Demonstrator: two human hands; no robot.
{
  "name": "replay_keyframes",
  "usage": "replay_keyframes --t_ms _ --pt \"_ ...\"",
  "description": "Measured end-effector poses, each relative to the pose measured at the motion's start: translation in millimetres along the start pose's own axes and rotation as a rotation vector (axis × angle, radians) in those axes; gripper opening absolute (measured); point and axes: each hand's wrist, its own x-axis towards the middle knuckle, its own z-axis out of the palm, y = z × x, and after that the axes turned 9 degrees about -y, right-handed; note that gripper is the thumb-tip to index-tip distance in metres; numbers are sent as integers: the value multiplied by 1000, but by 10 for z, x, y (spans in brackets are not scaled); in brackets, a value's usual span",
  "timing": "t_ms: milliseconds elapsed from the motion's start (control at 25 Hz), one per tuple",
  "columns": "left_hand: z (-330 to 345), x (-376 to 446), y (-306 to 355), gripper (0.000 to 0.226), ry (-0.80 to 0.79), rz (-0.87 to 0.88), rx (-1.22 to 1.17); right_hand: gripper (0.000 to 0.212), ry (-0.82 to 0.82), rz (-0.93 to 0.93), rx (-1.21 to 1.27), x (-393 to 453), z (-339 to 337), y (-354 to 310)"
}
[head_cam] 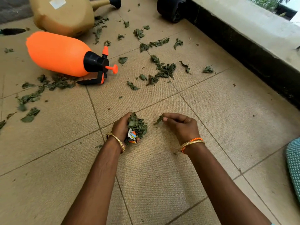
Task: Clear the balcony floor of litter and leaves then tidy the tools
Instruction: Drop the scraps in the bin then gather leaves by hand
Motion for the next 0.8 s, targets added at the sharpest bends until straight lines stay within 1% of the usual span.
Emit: replay_keyframes --t_ms 40,80,120,160,200,280,360,400,480,560,600,680,760,800 --pt "-12 -1 0 28 0 5 14 18 -26 19 110 0 13 -85" --pt "-10 -5 1 25 -9 10 34 17 -72 17 168 -6 39 -180" --pt "3 0 2 22 -28 18 65 17 -127 -10 156 -9 76 -266" --pt "31 -10 14 23 -51 29 99 16 -174 -54 74 -8 126 -325" --pt "69 -23 28 28 -80 39 126 15 -200 -108 -70 -13 188 -365" --pt "147 -28 38 39 -150 52 117 15 -189 -225 -415 -28 302 -356" --pt "233 -33 45 33 -198 62 64 19 -148 -330 -628 -80 381 -271" --pt "274 -42 51 34 -208 69 43 22 -130 -394 -681 -124 404 -222" --pt "314 -20 51 49 -231 77 38 27 -119 -514 -735 -202 421 -145" --pt "343 -1 66 66 -261 82 76 33 -142 -530 -728 -247 410 -135" --pt "361 -1 88 65 -293 99 59 36 -165 -511 -697 -251 403 -151" --pt "398 21 145 50 -344 113 5 41 -175 -471 -576 -212 394 -213" --pt "442 54 201 25 -336 94 -17 39 -112 -458 -503 -79 345 -312" --pt "476 59 231 18 -322 89 -30 36 -61 -453 -516 38 292 -372"
